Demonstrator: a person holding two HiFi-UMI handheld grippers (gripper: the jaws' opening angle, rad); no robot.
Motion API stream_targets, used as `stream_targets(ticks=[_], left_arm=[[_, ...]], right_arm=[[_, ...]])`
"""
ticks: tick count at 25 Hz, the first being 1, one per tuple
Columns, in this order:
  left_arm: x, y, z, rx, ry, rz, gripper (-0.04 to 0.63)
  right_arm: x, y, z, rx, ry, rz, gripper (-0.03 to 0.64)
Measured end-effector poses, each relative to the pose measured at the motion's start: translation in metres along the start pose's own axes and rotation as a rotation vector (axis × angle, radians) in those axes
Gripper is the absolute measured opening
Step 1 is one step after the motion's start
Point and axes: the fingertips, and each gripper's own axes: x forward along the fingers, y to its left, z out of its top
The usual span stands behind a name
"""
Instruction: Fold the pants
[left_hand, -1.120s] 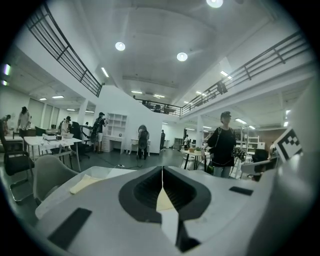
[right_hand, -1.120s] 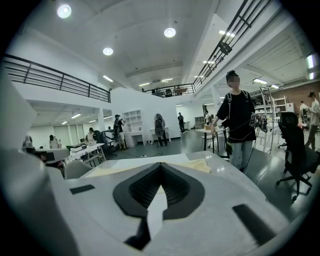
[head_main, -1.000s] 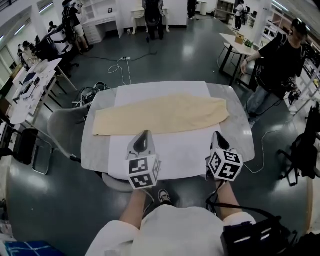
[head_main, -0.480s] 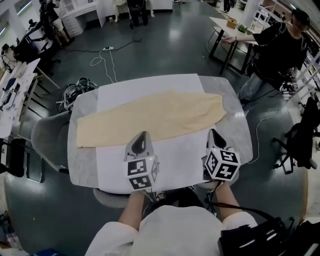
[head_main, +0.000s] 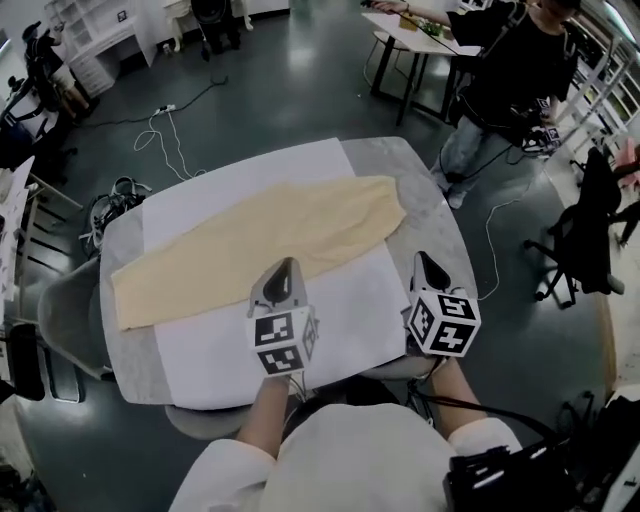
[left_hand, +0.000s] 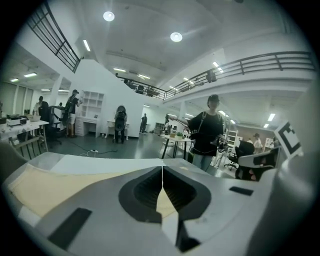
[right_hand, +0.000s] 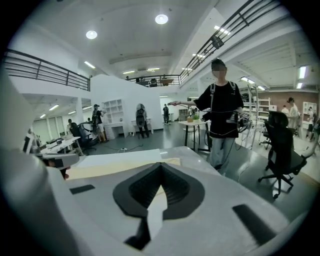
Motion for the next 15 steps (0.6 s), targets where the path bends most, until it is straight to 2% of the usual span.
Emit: stream_targets(ticks=[8,11,15], left_arm=[[0.066,-0.110,-0.030,0.068,0.059,-0.167,0.009],[0.091,-0.147,-0.053,0.103,0.115,-0.206,0.009],[0.128,-0.180,-0.081,0.142,0.188,-0.211,0.009]], right_arm=[[-0.010,-0.123,-0.026,0.079,0.009,-0.155,-0.008],[-0.001,-0.162,-0.048,0.106,0.049,-0.170,-0.008],[0.023,-0.199,-0.075,0.136,0.099,-0.161,-0.008]])
